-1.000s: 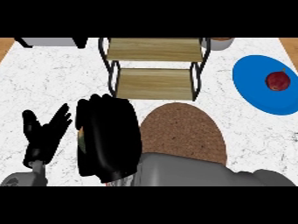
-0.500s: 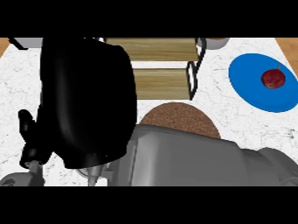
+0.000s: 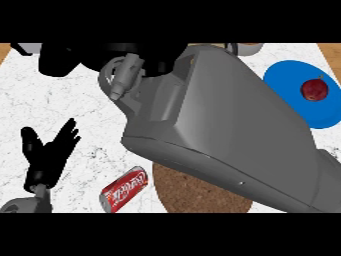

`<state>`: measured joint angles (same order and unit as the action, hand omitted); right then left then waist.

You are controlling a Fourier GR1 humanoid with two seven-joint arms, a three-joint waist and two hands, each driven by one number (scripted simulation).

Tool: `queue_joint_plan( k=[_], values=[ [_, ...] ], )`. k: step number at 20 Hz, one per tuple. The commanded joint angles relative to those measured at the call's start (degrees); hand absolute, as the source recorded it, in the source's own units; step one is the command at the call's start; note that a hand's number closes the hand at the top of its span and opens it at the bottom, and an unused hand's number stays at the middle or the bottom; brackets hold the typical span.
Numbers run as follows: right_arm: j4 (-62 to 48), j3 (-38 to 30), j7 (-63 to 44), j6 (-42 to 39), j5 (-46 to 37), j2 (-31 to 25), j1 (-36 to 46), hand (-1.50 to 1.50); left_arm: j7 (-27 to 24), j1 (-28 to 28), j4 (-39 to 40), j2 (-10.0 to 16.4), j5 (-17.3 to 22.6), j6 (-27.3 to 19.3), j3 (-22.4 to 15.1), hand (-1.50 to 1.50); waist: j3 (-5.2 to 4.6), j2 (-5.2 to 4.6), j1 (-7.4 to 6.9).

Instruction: Pick the squash from the placemat and place it in the tiered shelf

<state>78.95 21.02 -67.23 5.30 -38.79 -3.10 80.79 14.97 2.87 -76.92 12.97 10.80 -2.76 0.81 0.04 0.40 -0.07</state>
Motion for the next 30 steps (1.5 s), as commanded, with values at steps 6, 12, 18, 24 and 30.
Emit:
queue_joint_plan(
  k=[6, 12, 18, 24, 30],
  values=[
    [-8.3, -9.3, 1.4, -7.7, 3.2, -3.7, 3.8, 1.5, -1.2, -2.2, 1.5, -1.3, -1.6, 0.0, -1.0, 0.0, -0.07, -0.32, -0.21],
    [-18.5, -12.5, 12.0, -10.2, 4.8, -6.3, 5.3, 1.5, 0.6, 0.0, 0.0, -0.2, -0.7, 0.9, 0.2, 0.0, -0.09, -0.5, -0.64],
    [-26.7, -12.7, 16.3, -7.2, 1.1, -4.6, 7.3, 1.5, 3.9, 1.5, -0.7, 0.6, -0.4, 1.5, 0.8, 0.0, -0.09, -0.52, -0.92],
    [-34.6, -13.6, 22.2, -1.3, -2.1, -3.3, 6.1, 1.5, 2.2, 1.1, -0.1, -0.9, -1.3, 0.8, 0.8, 0.0, -0.1, -0.67, -1.07],
    [-37.1, -15.5, 30.5, 3.3, -2.1, -2.9, 2.7, 1.5, 2.0, 1.4, 0.4, -0.8, -0.6, 1.6, 1.9, 0.0, -0.07, -0.62, -0.81]
  ],
)
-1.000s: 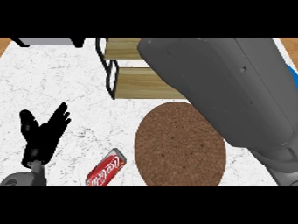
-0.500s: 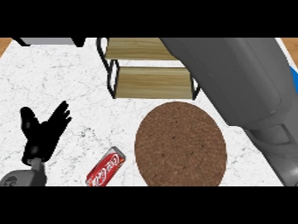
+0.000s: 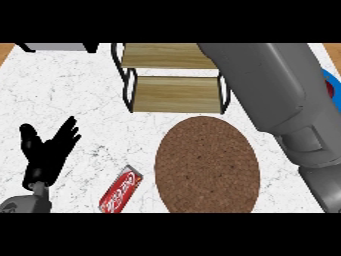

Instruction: Pick the squash from the placemat and place it in the tiered shelf

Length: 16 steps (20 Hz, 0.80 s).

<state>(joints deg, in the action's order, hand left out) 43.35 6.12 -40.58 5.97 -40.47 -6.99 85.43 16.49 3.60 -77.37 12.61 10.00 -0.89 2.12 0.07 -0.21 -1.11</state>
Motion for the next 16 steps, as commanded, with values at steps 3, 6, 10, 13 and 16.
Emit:
queue_joint_plan(
  k=[3, 6, 10, 13, 16],
  values=[
    [-3.3, -1.5, 4.4, 2.8, -0.8, 1.8, 0.7, 1.5, 0.4, -0.4, -0.4, 0.3, -0.4, 0.1, 0.7, 0.0, -0.11, 0.03, 0.02],
    [-6.8, -2.8, 6.9, 1.6, -0.7, 0.2, 2.3, 1.5, -2.2, -2.6, 1.3, -0.9, -2.0, 0.7, -1.0, 0.0, -0.13, -0.08, -0.12],
    [-7.0, -2.5, 7.7, -2.1, -1.3, -1.4, 1.5, 1.5, -0.5, 0.3, 1.5, 0.4, -0.6, 1.3, 1.2, 0.0, -0.12, 0.05, 0.35],
    [-4.8, -6.1, 4.3, 1.5, 0.6, -1.1, 2.5, 1.5, -0.4, -2.8, -1.3, -1.1, -1.6, 0.4, -0.5, 0.0, -0.08, 0.23, 0.25],
    [-6.0, -8.7, 4.1, 10.9, 0.6, 0.6, 0.8, -1.5, 0.8, -2.5, -2.7, 0.0, -0.3, 1.9, 0.1, 0.0, -0.07, 0.01, -0.46]
  ],
)
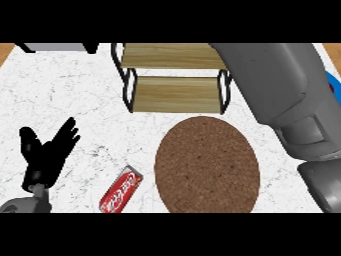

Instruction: Pick the squash from the placemat and place it in the tiered shelf

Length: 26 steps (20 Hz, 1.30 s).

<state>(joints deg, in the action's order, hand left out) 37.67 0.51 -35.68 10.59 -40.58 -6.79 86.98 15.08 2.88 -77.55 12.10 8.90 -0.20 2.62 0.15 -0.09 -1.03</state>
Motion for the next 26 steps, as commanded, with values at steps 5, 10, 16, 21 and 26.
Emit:
queue_joint_plan(
  k=[5, 10, 16, 21, 26],
  values=[
    [2.2, -7.1, 2.2, 11.2, 4.9, 3.2, -2.3, -1.5, 1.0, 1.7, 2.0, -0.5, -0.6, -0.8, 0.4, 0.0, -0.18, -0.27, 0.32],
    [6.3, -12.3, 1.7, 14.0, 9.9, 2.9, -0.8, -1.5, 4.0, 1.7, 0.3, 0.9, 0.7, 0.2, 1.4, 0.0, -0.14, 0.05, 0.52],
    [8.7, -14.6, -0.6, 20.3, 9.3, -0.3, -0.4, -1.5, -0.2, 0.5, 1.4, -1.9, -1.4, -1.3, 0.1, 0.0, -0.18, 0.16, 0.97],
    [11.2, -14.3, -5.0, 20.6, 5.4, -7.6, -2.7, -1.5, 0.1, -1.5, 0.6, -0.2, 0.4, 0.6, 1.9, 0.0, -0.17, 0.41, 1.45],
    [19.2, -19.1, -6.3, 20.2, 8.8, -13.9, -9.1, -1.5, 1.8, -2.7, -1.6, -1.4, -1.1, -1.6, 0.8, 0.0, -0.08, 0.56, 2.14]
  ],
)
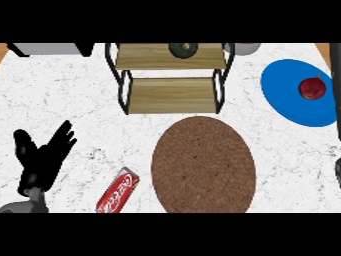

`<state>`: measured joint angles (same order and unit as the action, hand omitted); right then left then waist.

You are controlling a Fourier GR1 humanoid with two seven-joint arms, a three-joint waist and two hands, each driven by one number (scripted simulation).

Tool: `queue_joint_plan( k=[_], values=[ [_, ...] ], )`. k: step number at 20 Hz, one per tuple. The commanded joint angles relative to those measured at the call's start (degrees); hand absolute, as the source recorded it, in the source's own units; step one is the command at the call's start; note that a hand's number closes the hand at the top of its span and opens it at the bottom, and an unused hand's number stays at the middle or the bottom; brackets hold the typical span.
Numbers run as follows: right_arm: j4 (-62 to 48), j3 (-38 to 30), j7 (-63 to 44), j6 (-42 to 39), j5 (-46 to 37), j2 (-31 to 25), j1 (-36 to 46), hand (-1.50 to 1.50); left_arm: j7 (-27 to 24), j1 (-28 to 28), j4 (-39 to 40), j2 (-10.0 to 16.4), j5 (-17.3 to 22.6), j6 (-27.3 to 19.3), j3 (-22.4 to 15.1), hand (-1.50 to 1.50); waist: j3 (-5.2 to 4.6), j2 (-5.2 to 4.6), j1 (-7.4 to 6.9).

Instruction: Pick the squash from the placemat and place it in the tiered shelf

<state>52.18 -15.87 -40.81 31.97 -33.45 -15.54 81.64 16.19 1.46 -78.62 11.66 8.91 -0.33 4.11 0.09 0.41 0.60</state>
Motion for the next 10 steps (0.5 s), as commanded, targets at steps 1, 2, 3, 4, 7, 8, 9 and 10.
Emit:
queue_joint_plan(
  k=[1, 2, 3, 4, 7, 8, 9, 10],
  values=[
    [7.2, -1.8, -2.1, 0.6, 0.9, -3.4, -5.6, -1.5, -0.6, -0.4, 1.8, -1.1, -1.4, -0.3, -1.2, 0.0, -0.07, -0.05, 0.43],
    [11.3, -0.9, -5.8, -2.7, 1.3, -3.9, -6.7, -1.5, 0.3, -2.7, -1.8, -0.6, -0.5, -0.5, -0.4, 0.0, -0.06, 0.16, 0.27],
    [13.2, -3.3, -6.1, -5.3, 4.2, -6.5, -7.1, -1.5, 1.0, 1.5, 2.5, -0.8, -0.4, -1.1, 0.4, 0.0, -0.05, 0.21, 1.43],
    [15.8, -3.4, -3.8, -5.4, 5.4, -6.2, -11.8, -1.5, 3.4, 0.2, -2.1, 0.4, 1.2, 0.2, 0.9, 0.0, -0.02, 0.09, 0.49],
    [19.6, -5.7, -3.4, -11.5, 10.2, -10.3, -14.9, -1.5, 0.4, -1.8, -0.7, 0.6, 1.1, 1.4, 1.3, 0.0, -0.06, -0.13, -0.04],
    [22.8, -5.8, -4.7, -14.1, 11.9, -10.8, -16.3, -1.5, 2.2, 1.4, -0.1, -1.7, -0.9, -1.2, -0.9, 0.0, -0.05, -0.07, 0.49],
    [23.6, -5.7, -5.9, -14.1, 11.6, -11.6, -16.3, -1.5, 0.3, 2.6, 3.3, -1.1, -0.9, -0.7, 0.4, 0.0, -0.09, -0.21, 0.22],
    [24.1, -7.8, -3.5, -16.0, 14.6, -13.2, -18.3, -1.5, -1.3, -0.1, 2.1, -1.6, -1.7, -0.3, -0.7, 0.0, -0.07, -0.22, 0.07]
  ],
)
